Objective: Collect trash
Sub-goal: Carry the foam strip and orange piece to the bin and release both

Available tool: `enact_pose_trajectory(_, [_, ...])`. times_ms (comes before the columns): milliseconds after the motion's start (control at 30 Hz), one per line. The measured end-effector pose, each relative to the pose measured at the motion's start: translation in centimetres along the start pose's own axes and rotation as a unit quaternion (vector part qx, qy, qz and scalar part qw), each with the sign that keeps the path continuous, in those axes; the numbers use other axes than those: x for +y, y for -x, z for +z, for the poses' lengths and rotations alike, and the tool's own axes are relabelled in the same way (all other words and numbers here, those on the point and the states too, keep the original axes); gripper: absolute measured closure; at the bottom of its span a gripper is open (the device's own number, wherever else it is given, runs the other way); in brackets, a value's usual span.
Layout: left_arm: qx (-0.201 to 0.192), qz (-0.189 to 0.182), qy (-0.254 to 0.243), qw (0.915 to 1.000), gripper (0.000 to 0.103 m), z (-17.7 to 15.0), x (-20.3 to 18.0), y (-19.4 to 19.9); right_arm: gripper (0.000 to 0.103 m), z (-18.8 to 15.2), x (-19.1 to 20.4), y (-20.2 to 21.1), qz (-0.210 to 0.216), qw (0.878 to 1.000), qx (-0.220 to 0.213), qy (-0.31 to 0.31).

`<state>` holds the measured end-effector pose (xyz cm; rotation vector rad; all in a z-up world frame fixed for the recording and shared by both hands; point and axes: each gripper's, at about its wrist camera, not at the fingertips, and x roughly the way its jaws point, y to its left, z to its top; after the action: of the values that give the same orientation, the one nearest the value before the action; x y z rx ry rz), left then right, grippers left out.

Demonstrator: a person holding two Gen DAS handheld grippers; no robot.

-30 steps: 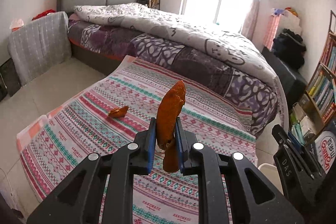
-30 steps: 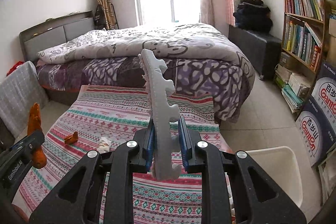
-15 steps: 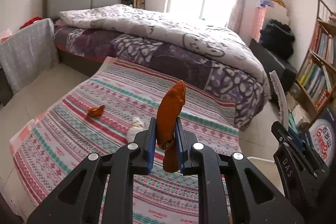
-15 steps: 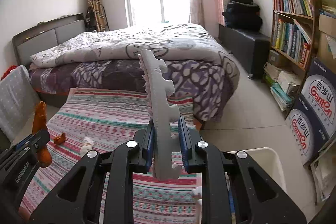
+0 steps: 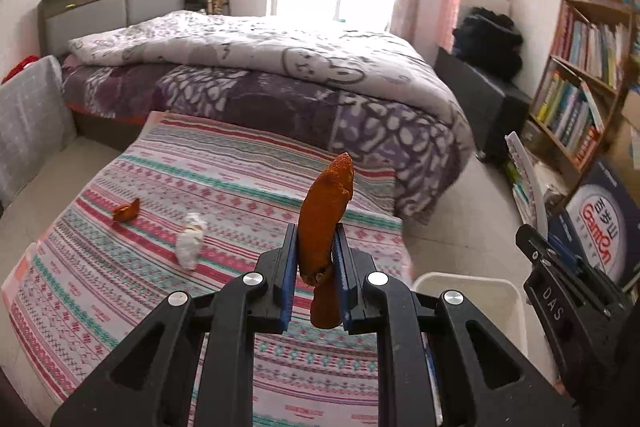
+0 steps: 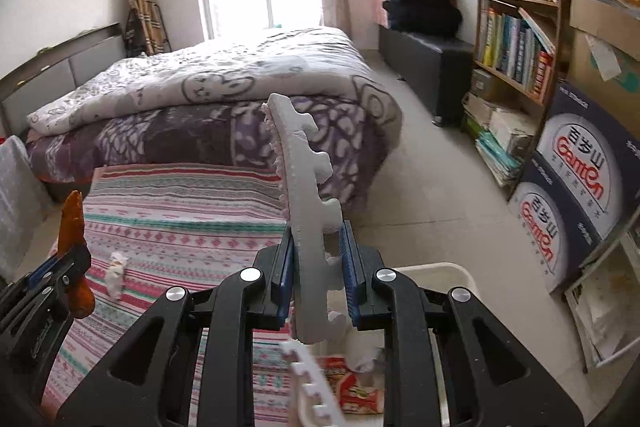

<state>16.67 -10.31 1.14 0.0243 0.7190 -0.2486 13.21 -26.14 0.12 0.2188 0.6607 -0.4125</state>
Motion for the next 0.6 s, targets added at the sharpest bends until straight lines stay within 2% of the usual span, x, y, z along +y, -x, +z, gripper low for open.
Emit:
enact_pose_trajectory(200, [0.017, -0.024, -0.024, 0.9993, 0.086, -0.9, -3.4, -0.7, 0.078, -0.2, -3.8, -0.5, -0.025, 0.999, 0.021, -0.030])
enact_pose_trajectory(367, [0.030, -0.044, -0.044, 0.9976, 0.086, -1.9, -6.4, -1.3, 0.054, -0.2, -7.2, -0.8, -0.050, 0.996, 0.029, -0.066])
enact_pose_trajectory(600, [0.046, -0.066, -0.066, 0.9945, 0.086, -2.9, -9.6, -1.9, 0.034, -0.3, -11.0, -0.6, -0.080, 0.991, 0.026, -0.109])
